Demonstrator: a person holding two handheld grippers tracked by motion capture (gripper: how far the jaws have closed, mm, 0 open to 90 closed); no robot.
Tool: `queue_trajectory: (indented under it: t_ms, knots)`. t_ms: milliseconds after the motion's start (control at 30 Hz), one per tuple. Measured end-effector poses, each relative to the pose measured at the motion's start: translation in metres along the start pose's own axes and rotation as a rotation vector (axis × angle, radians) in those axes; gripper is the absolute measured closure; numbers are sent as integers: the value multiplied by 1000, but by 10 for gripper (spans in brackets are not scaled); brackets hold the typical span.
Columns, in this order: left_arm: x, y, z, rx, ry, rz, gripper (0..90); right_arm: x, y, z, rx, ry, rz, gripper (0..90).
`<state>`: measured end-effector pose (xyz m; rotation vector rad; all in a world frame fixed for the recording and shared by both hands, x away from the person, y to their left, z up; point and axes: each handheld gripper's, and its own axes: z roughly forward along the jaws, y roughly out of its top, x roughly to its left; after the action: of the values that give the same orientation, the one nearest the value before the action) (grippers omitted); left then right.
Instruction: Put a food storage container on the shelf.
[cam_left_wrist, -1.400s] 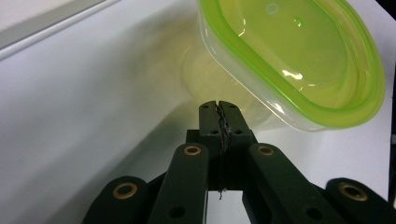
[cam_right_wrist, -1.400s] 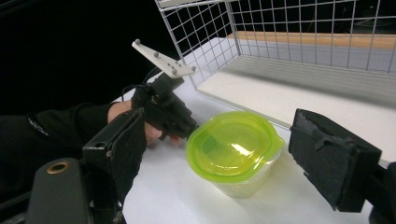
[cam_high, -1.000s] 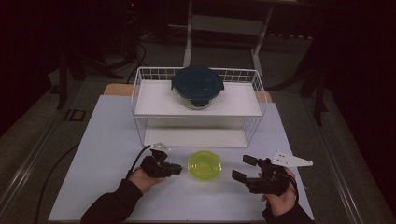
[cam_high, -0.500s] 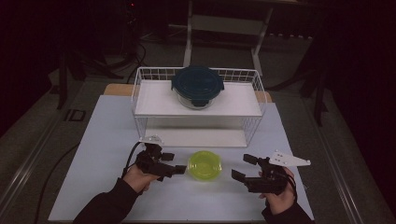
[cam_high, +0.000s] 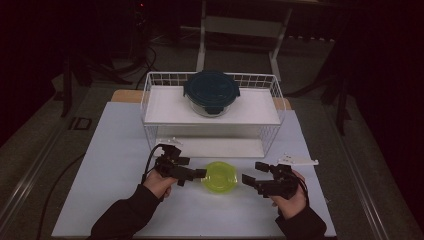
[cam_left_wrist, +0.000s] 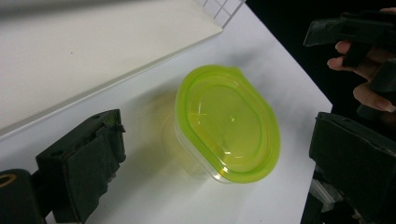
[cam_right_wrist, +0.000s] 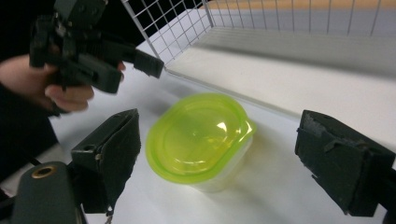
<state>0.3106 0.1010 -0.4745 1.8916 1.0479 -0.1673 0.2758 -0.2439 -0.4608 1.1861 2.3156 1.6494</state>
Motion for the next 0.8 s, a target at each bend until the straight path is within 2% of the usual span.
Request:
queue_trajectory:
  t_ms: [33, 67, 100, 133, 233, 300, 333, 467, 533, 567, 633, 667, 700, 733, 800]
  knots:
    - [0, 0, 0, 0, 0, 0, 30, 0, 0, 0, 0, 0, 0, 138]
    - [1, 1, 1, 3, 11, -18, 30, -2, 0, 3, 10, 0, 30, 138]
    - [4, 2, 1, 2, 18, -60, 32, -4, 0, 5, 17, 9, 58, 141]
    - [6, 2, 1, -2, 11, -78, 39, -7, 0, 9, 31, 19, 95, 142]
    - [11, 1, 3, 7, -3, -106, 39, -10, 1, 16, 65, 25, 140, 174]
    - [14, 0, 5, 20, -11, -140, 56, -13, 1, 21, 87, 27, 177, 208]
    - [15, -1, 6, 22, -10, -147, 58, -14, 1, 24, 113, 28, 198, 222]
    - [20, -4, 13, 41, -25, -196, 145, -20, -2, 35, 172, 7, 265, 291]
    - [22, -7, 17, 57, -32, -216, 160, -23, -6, 40, 197, -2, 301, 332]
    - [23, -7, 18, 66, -28, -227, 187, -25, -8, 43, 210, 1, 322, 368]
    - [23, -9, 21, 73, -51, -240, 244, -28, -12, 48, 225, 5, 366, 421]
    - [23, -9, 21, 73, -51, -240, 260, -28, -12, 48, 225, 5, 366, 421]
    - [23, -9, 21, 73, -51, -240, 260, -29, -13, 49, 233, 14, 386, 461]
    - [24, -13, 25, 89, -78, -263, 369, -28, -15, 53, 252, 18, 411, 540]
    - [24, -15, 27, 95, -85, -266, 492, -28, -17, 56, 272, 28, 427, 615]
